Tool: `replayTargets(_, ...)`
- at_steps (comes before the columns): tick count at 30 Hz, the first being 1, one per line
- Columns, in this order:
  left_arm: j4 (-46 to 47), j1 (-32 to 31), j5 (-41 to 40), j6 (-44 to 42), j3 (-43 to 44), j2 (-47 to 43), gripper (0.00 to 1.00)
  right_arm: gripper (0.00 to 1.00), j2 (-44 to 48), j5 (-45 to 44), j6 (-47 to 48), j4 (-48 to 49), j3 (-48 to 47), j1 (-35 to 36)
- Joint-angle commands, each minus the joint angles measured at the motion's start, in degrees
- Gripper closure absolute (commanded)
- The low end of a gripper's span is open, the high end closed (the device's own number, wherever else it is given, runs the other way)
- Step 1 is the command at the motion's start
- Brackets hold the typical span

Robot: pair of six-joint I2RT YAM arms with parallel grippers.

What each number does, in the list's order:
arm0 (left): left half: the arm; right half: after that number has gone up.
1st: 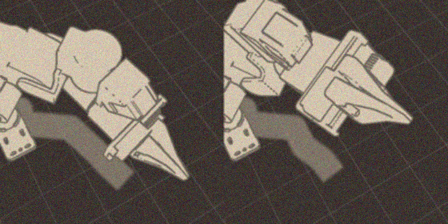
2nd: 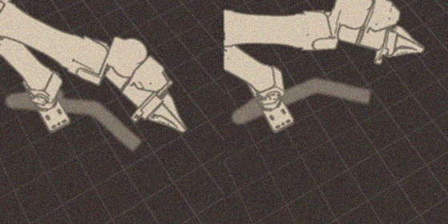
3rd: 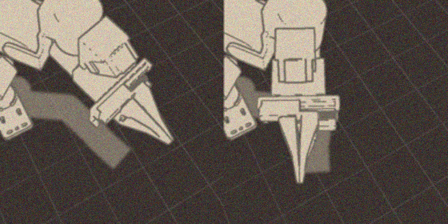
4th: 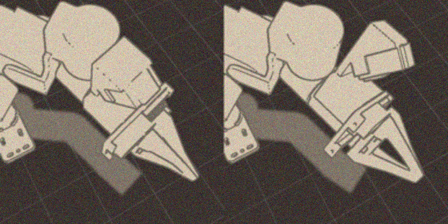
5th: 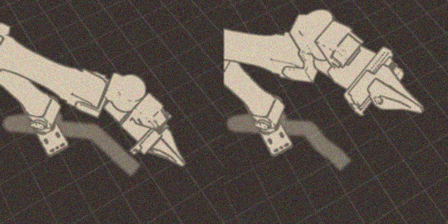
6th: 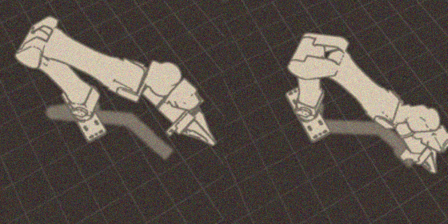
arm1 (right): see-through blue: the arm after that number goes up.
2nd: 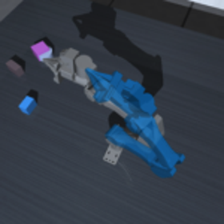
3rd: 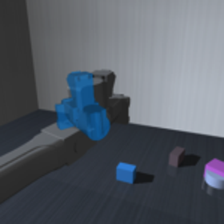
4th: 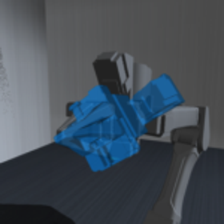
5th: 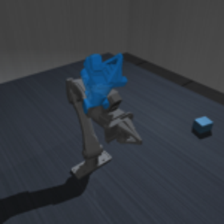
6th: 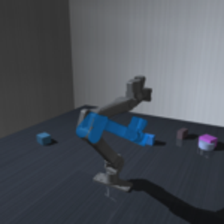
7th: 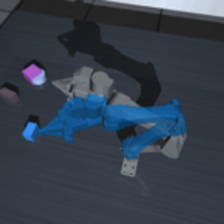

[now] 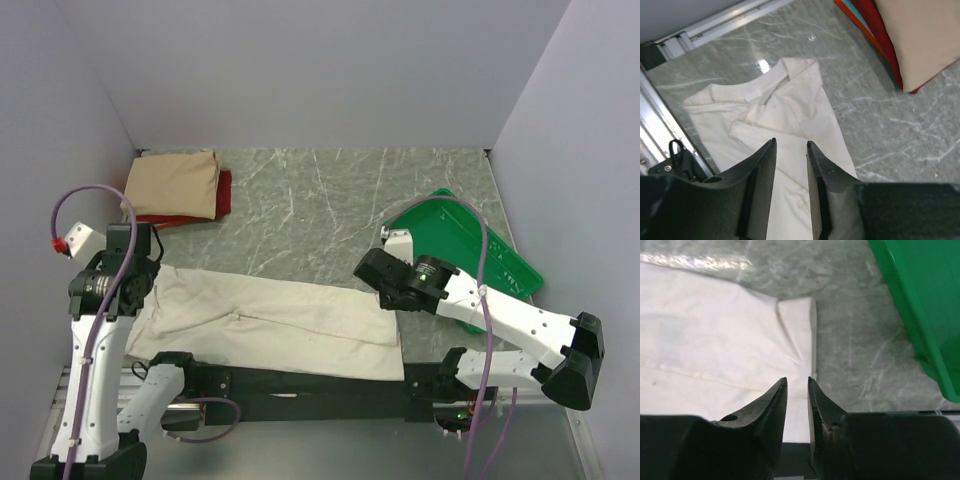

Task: Fold and stack the t-shirts
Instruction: Fold the tshirt

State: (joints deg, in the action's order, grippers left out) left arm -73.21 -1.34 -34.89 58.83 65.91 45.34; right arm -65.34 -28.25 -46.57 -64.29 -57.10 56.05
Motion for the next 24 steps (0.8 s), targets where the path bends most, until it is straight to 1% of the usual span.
replayTargets(1, 7.4, 0.2, 7.0, -3.0, -3.1, 2.1, 0.63, 0.7, 0.4, -1.5, 2.2, 4.2, -2.8, -0.2)
replayTargets(2, 10.1, 0.2, 8.3, -3.5, -3.9, 2.5, 0.6, 0.69, 0.8, 0.8, 3.4, 6.1, -1.0, -0.6)
replayTargets(3, 11.9, 0.2, 10.6, -3.9, -4.6, 3.3, 0.59, 0.69, 0.9, 2.7, 5.9, 10.2, 0.1, -1.4)
replayTargets(4, 15.4, 0.2, 11.6, -5.5, -6.3, 3.9, 0.55, 0.69, -0.4, 3.7, 6.0, 11.0, 1.5, -2.2)
replayTargets(5, 16.6, 0.1, 12.3, -6.2, -6.8, 4.6, 0.52, 0.69, -1.6, 4.3, 5.7, 11.1, 2.0, -3.0)
replayTargets(6, 16.8, 0.2, 11.9, -6.2, -7.0, 6.8, 0.5, 0.69, -2.8, 6.6, 6.5, 11.8, 2.5, -5.5)
replayTargets(8, 17.0, 0.5, 11.2, -7.4, -6.8, 9.4, 0.45, 0.69, -7.0, 7.0, 6.8, 12.0, 3.2, -7.1)
replayTargets(11, 20.4, 1.2, 13.7, -10.5, -6.9, 14.7, 0.44, 0.69, -10.4, 7.6, 8.1, 14.2, 3.9, -11.0)
replayTargets(12, 22.6, 3.4, 14.8, -11.2, -7.2, 15.6, 0.43, 0.69, -10.9, 9.3, 8.9, 15.1, 4.1, -12.0)
replayTargets(13, 23.5, 4.1, 17.5, -11.6, -7.8, 16.4, 0.43, 0.69, -11.4, 10.3, 9.5, 16.1, 4.5, -14.5)
replayTargets(16, 26.1, 6.2, 19.7, -12.5, -9.1, 19.7, 0.43, 0.69, -12.0, 13.9, 11.8, 19.8, 5.0, -18.0)
replayTargets(19, 29.3, 8.9, 21.8, -13.0, -11.3, 21.3, 0.43, 0.69, -13.1, 14.8, 12.9, 21.4, 5.3, -19.7)
replayTargets(20, 30.0, 9.7, 23.7, -13.4, -11.8, 21.9, 0.43, 0.69, -13.3, 15.8, 13.2, 22.3, 5.7, -20.6)
replayTargets(24, 31.3, 13.6, 25.9, -14.8, -12.8, 23.7, 0.44, 0.69, -13.9, 20.3, 15.7, 25.3, 6.9, -22.6)
